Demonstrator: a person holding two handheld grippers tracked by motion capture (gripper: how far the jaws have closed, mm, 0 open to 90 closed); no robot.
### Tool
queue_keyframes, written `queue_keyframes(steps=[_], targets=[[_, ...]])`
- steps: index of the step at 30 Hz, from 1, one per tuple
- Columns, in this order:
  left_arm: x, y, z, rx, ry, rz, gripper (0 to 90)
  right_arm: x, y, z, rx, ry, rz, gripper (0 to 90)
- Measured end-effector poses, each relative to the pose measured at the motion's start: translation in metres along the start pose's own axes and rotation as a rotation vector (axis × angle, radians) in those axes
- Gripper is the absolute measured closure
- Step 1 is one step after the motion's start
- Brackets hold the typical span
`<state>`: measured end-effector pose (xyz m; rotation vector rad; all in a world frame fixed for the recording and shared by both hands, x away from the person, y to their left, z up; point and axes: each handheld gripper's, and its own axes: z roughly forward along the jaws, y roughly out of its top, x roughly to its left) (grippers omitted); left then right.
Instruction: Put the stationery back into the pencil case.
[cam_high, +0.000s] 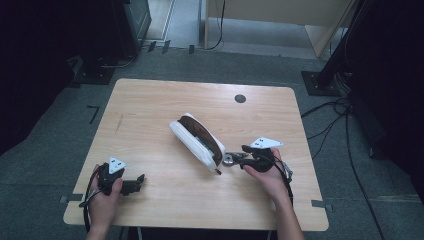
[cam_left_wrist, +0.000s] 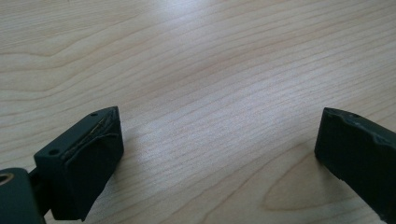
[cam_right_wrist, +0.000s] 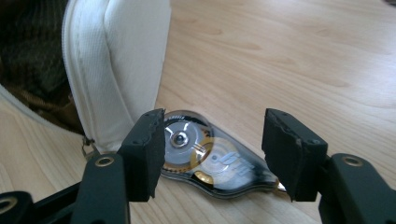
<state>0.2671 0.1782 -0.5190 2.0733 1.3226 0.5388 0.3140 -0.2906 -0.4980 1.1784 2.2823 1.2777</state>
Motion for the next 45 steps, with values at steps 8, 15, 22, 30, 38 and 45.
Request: queue_keyframes(steps=[8, 15, 22, 30, 38, 45], targets=[[0.0, 0.0, 0.0, -0.001, 0.0, 0.0, 1.4, -0.004, -0.007, 0.012, 0.031, 0.025, -0.014, 34.9], [0.0, 0.0, 0.0, -0.001, 0.0, -0.001, 1.4, -0.001, -0.017, 0.016, 0.103, -0.003, -0.078, 38.2], [0.0, 0.0, 0.0, 0.0, 0.0, -0.001, 1.4, 0.003, -0.027, 0.006, 0.076, -0.037, -0.063, 52.8], [0.0, 0.0, 0.0, 0.0, 0.001, 0.001, 1.4, 0.008, -0.039, -0.009, 0.068, -0.045, -0.047, 53.0], [-0.001, 0.0, 0.0, -0.003, -0.012, 0.0, 1.4, 0.018, -0.053, -0.026, 0.066, -0.026, -0.04, 53.1], [-0.014, 0.003, 0.001, -0.028, -0.082, -0.006, 1.4, 0.025, -0.062, -0.038, 0.061, 0.01, -0.038, 53.1]])
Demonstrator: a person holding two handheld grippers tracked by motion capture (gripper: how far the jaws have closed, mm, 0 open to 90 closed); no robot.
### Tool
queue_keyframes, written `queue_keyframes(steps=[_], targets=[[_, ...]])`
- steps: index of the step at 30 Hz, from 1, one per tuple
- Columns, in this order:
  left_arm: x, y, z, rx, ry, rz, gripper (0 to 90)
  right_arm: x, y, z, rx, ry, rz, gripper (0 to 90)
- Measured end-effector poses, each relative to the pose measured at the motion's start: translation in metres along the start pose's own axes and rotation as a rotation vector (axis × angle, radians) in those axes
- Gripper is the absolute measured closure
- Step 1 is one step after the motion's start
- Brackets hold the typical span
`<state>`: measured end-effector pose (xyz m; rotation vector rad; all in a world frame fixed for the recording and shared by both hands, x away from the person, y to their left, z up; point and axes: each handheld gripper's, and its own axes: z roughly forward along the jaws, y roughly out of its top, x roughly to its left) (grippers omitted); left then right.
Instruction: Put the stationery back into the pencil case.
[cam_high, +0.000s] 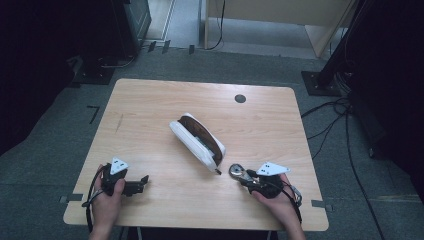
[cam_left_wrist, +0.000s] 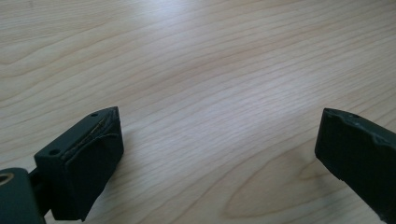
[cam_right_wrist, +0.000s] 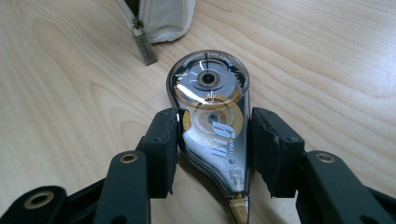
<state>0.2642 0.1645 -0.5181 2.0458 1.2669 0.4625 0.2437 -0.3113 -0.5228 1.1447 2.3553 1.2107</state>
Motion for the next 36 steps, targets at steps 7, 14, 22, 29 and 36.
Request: queue_keyframes(steps=[7, 14, 22, 29, 36], targets=[[-0.027, 0.007, 0.008, -0.028, -0.05, 0.039, 1.4, 0.006, -0.005, -0.004, 0.002, 0.046, -0.006, 53.1], [-0.06, 0.014, 0.016, -0.037, -0.111, 0.091, 1.4, 0.027, 0.0, 0.005, 0.015, 0.093, -0.047, 53.2], [-0.08, 0.025, 0.027, -0.029, -0.185, 0.151, 1.4, 0.037, 0.004, 0.012, 0.018, 0.11, -0.055, 53.2], [-0.096, 0.036, 0.04, -0.042, -0.211, 0.17, 1.8, 0.047, 0.007, 0.017, -0.01, 0.127, -0.054, 53.2], [-0.099, 0.035, 0.041, -0.036, -0.221, 0.207, 1.8, 0.059, 0.013, 0.026, 0.0, 0.138, -0.084, 53.2]])
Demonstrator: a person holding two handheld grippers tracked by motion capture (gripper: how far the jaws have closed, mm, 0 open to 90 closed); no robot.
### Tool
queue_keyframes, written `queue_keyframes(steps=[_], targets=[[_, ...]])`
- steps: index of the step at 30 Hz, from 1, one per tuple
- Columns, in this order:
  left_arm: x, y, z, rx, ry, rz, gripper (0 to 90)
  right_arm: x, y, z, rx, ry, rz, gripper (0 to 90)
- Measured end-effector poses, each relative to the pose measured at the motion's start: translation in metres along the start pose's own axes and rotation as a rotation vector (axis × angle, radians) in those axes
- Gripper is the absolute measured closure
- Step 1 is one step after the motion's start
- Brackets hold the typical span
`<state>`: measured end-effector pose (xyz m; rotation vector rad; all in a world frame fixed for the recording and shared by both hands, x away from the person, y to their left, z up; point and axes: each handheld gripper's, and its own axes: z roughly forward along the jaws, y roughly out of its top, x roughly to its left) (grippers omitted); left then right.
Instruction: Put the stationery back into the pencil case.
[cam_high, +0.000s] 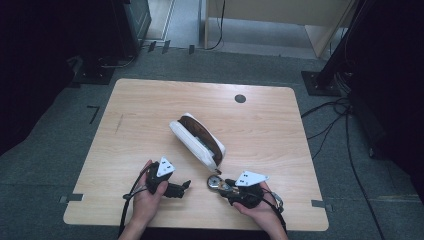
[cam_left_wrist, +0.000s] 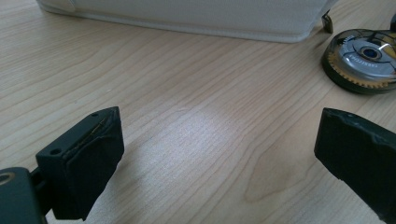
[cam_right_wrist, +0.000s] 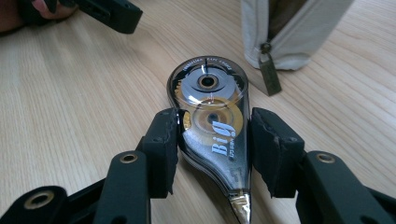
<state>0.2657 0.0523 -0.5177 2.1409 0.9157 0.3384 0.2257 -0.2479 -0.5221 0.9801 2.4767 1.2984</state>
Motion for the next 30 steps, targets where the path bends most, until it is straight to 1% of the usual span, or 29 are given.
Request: queue_keyframes(steps=[2, 4, 5, 6, 9, 10, 12, 13, 14, 15, 17, 18, 19, 20, 21, 22, 24, 25, 28, 30], targets=[[-0.003, 0.0, 0.0, 0.01, -0.003, 0.025, 1.8, 0.0, 0.002, 0.002, -0.005, 0.003, 0.017, 53.2], [-0.005, 0.0, 0.002, 0.014, -0.03, 0.042, 1.8, -0.001, 0.003, 0.004, -0.032, 0.005, 0.053, 53.3], [-0.007, 0.001, 0.002, 0.015, -0.038, 0.057, 1.8, -0.001, 0.004, 0.005, -0.036, 0.007, 0.064, 53.3], [-0.008, 0.0, 0.002, 0.014, -0.038, 0.074, 1.9, -0.001, 0.005, 0.005, -0.035, 0.003, 0.064, 53.3], [-0.013, 0.0, 0.003, 0.017, -0.044, 0.125, 1.9, 0.0, 0.006, 0.008, -0.041, 0.009, 0.06, 53.3], [-0.015, 0.001, 0.003, 0.013, -0.054, 0.141, 1.8, 0.0, 0.007, 0.008, -0.044, 0.009, 0.062, 53.3], [-0.017, 0.002, 0.003, -0.006, -0.1, 0.163, 1.8, 0.0, 0.008, 0.009, -0.045, 0.014, 0.068, 53.3], [-0.018, 0.002, 0.003, -0.014, -0.121, 0.171, 1.8, 0.0, 0.008, 0.009, -0.046, 0.014, 0.069, 53.3], [-0.019, 0.003, 0.003, -0.024, -0.134, 0.171, 1.8, 0.0, 0.008, 0.009, -0.047, 0.014, 0.073, 53.3], [-0.019, 0.003, 0.003, -0.029, -0.149, 0.18, 1.9, 0.0, 0.008, 0.009, -0.05, 0.015, 0.072, 53.3], [-0.022, 0.003, 0.003, -0.04, -0.145, 0.201, 1.9, 0.002, 0.008, 0.007, -0.054, 0.019, 0.075, 53.3], [-0.024, 0.003, 0.004, -0.034, -0.142, 0.209, 1.8, 0.002, 0.008, 0.006, -0.055, 0.02, 0.075, 53.3], [-0.026, 0.004, 0.006, -0.023, -0.124, 0.235, 1.9, 0.003, 0.009, 0.005, -0.059, 0.023, 0.08, 53.3], [-0.03, 0.004, 0.006, -0.029, -0.093, 0.263, 2.1, 0.003, 0.009, 0.003, -0.061, 0.025, 0.084, 53.4], [-0.033, 0.003, 0.006, -0.046, -0.056, 0.279, 9.0, 0.003, 0.009, 0.002, -0.064, 0.026, 0.094, 53.4], [-0.035, 0.004, 0.006, -0.052, -0.049, 0.291, 16.0, 0.002, 0.009, 0.001, -0.065, 0.022, 0.101, 53.3], [-0.037, 0.004, 0.007, -0.052, -0.078, 0.29, 15.9, 0.003, 0.01, -0.001, -0.07, 0.021, 0.105, 53.4], [-0.037, 0.004, 0.007, -0.049, -0.082, 0.3, 16.0, 0.003, 0.011, -0.001, -0.069, 0.016, 0.105, 53.4], [-0.038, 0.004, 0.007, -0.042, -0.095, 0.309, 16.1, 0.005, 0.013, -0.001, -0.067, 0.02, 0.118, 53.4], [-0.04, 0.004, 0.007, -0.035, -0.1, 0.328, 16.9, 0.006, 0.014, 0.0, -0.071, 0.026, 0.128, 53.3]])
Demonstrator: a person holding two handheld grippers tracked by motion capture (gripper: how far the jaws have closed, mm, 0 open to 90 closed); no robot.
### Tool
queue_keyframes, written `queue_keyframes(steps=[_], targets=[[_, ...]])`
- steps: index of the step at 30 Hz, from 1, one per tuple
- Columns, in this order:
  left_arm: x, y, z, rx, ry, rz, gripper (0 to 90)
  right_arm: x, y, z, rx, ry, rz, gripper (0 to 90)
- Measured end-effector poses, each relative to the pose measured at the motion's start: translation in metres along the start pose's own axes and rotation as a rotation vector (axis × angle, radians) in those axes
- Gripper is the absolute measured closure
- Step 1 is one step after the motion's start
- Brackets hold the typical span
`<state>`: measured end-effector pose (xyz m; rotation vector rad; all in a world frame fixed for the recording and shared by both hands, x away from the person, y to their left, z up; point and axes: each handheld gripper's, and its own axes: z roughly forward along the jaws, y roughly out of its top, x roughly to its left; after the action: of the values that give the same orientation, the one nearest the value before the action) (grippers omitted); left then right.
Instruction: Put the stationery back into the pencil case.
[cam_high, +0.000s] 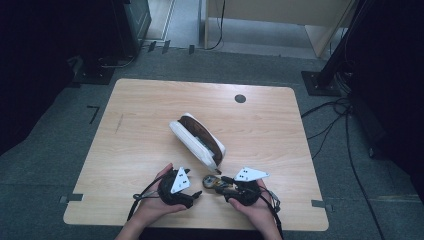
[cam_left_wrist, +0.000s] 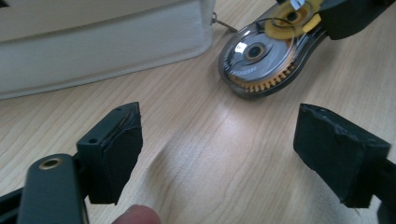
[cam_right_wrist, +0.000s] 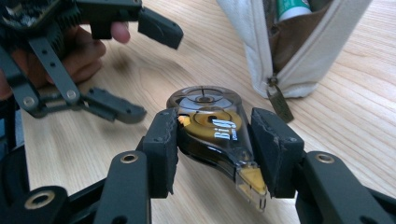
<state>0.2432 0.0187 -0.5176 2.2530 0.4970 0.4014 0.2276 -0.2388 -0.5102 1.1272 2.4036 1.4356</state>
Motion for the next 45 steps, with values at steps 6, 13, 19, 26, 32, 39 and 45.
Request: queue_keyframes(steps=[6, 13, 19, 26, 32, 39, 45], targets=[[-0.005, 0.001, 0.001, 0.002, 0.007, 0.042, 27.0, 0.006, 0.005, 0.003, -0.006, 0.004, 0.007, 53.4], [-0.011, 0.001, 0.002, -0.011, 0.025, 0.098, 37.6, 0.01, 0.009, 0.007, -0.016, 0.019, 0.041, 53.4], [-0.016, 0.002, 0.002, -0.019, 0.031, 0.15, 52.6, 0.016, 0.012, 0.01, -0.025, 0.037, 0.056, 53.4], [-0.019, 0.0, -0.001, -0.054, 0.022, 0.183, 67.9, 0.015, 0.014, 0.01, -0.049, 0.06, 0.051, 53.4], [-0.014, -0.001, -0.002, -0.057, -0.018, 0.149, 74.6, 0.012, 0.015, 0.005, -0.07, 0.088, 0.007, 59.5], [-0.01, -0.001, -0.004, -0.065, -0.126, 0.137, 74.8, 0.006, 0.019, 0.0, -0.127, 0.161, -0.074, 62.1], [-0.005, -0.002, -0.004, -0.06, -0.185, 0.101, 74.7, 0.004, 0.017, 0.001, -0.121, 0.197, -0.133, 64.0]])
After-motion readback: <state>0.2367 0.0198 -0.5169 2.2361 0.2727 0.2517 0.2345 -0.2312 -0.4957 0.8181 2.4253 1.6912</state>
